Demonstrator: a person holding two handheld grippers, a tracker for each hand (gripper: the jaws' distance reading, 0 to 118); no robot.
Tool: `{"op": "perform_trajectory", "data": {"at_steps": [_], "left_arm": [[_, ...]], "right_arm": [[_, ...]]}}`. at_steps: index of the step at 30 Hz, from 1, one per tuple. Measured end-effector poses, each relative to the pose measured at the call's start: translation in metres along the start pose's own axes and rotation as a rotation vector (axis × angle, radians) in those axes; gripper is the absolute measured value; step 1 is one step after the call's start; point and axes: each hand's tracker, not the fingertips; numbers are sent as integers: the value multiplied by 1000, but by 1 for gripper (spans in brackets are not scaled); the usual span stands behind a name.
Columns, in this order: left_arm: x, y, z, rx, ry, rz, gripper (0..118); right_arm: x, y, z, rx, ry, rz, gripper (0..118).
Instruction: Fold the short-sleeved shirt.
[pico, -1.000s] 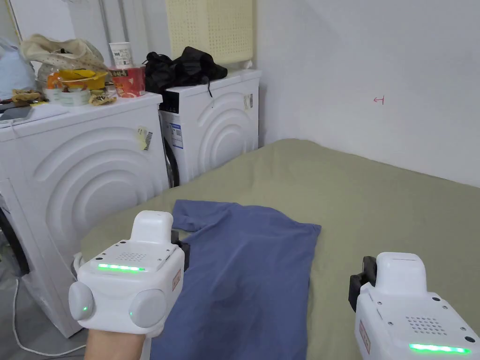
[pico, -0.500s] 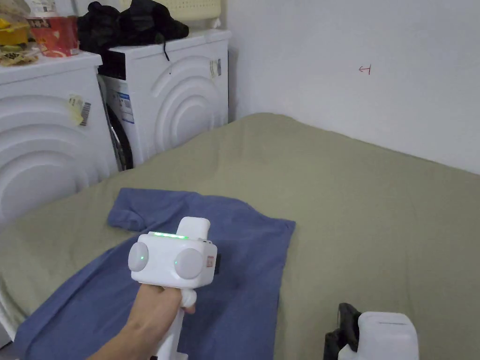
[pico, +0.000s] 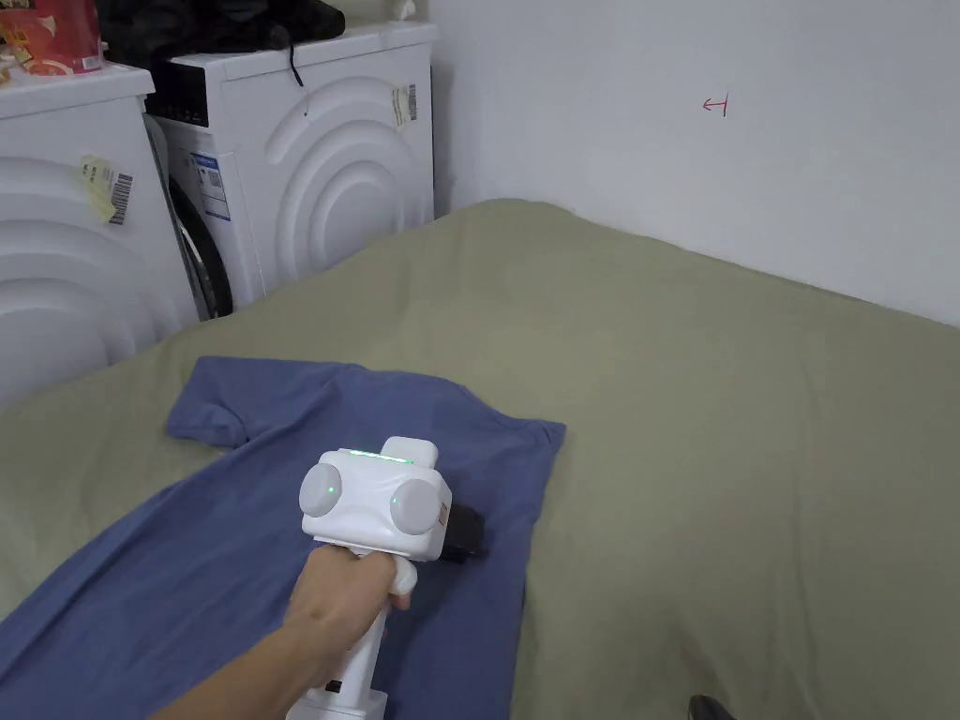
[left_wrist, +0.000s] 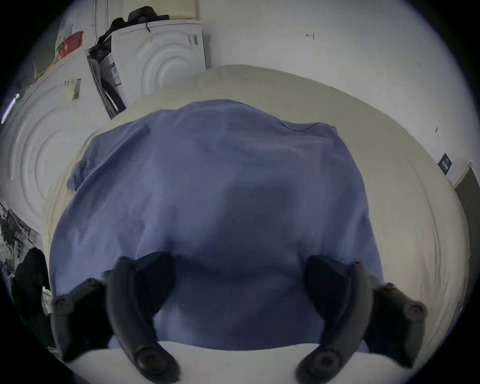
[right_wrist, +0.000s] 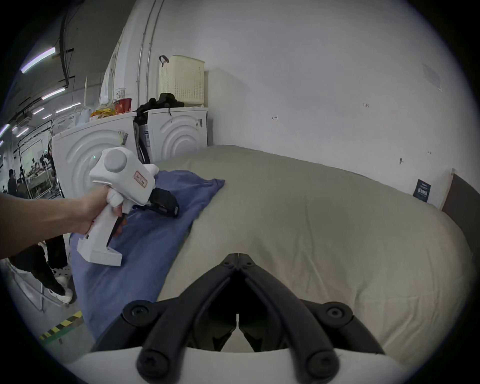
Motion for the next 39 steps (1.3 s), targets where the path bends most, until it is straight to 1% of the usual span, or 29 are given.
{"op": "perform_trajectory", "data": {"at_steps": [1, 2, 3, 6, 7, 10, 11, 14, 15, 18, 19, 22, 26, 28, 32, 35, 39], "left_arm": [[2, 0, 9, 8, -10, 5, 19], [5, 1, 21, 52, 31, -4, 1], [-3, 14, -14, 52, 83, -35, 1], [-7, 18, -1, 32, 48, -50, 1], [0, 15, 20, 102, 39, -59, 1], [16, 21, 66, 151, -29, -71, 1], [35, 5, 116, 211, -49, -97, 1], [80, -10, 179, 264, -140, -127, 1], [75, 29, 151, 193, -204, -117, 1], [128, 37, 186, 225, -320, -176, 1], [162, 4, 225, 270, -356, -222, 1], [230, -15, 266, 291, -484, -305, 1], [316, -44, 301, 275, -655, -389, 1], [356, -54, 303, 246, -733, -425, 1], [422, -93, 292, 172, -815, -482, 1], [469, -120, 244, 48, -792, -525, 1], [503, -162, 174, -59, -669, -596, 1]], "right_arm": [[3, -1, 4, -4, -5, 0, 0], [8, -2, 8, -6, -15, -5, 0], [13, -2, 12, -5, -19, -12, 0], [32, 1, 35, 6, -52, -30, 0], [39, 3, 46, 17, -67, -39, 0], [66, 7, 76, 42, -139, -67, 0], [76, 8, 86, 46, -149, -78, 0], [105, 8, 129, 74, -237, -103, 0], [115, 8, 145, 80, -253, -103, 0], [142, 4, 189, 102, -344, -93, 0], [152, 2, 204, 108, -375, -102, 0], [178, -7, 243, 110, -449, -146, 0], [206, -21, 278, 107, -546, -193, 0], [216, -28, 291, 104, -585, -204, 0], [236, -43, 301, 82, -641, -218, 0], [251, -56, 300, 53, -668, -244, 0], [267, -70, 289, 8, -677, -262, 0]]}}
